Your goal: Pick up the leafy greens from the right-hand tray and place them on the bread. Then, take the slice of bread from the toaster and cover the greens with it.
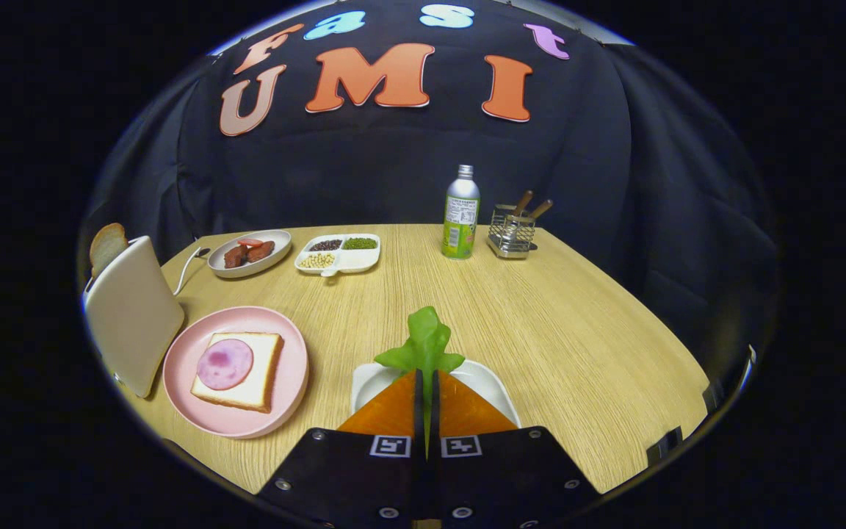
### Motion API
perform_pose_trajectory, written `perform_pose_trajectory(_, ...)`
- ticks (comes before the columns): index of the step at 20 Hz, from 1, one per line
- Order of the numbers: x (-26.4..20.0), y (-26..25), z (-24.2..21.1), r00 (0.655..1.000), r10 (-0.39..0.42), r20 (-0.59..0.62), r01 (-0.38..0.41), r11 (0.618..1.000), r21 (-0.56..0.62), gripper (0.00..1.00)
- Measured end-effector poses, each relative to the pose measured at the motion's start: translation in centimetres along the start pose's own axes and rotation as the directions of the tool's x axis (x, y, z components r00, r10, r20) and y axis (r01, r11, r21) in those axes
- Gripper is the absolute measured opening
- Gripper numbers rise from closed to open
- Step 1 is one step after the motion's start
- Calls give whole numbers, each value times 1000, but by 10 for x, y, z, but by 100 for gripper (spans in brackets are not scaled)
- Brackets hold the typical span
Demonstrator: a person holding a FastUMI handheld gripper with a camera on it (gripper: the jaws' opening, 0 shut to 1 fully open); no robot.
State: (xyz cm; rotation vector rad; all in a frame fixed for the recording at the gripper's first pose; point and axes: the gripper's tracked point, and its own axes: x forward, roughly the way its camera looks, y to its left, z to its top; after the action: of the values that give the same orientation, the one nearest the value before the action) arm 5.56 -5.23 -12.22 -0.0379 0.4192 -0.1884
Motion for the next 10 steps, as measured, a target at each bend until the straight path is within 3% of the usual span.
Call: perform_pose_trajectory(10,-21,77,35,991,124,58,-121,991,-50,1)
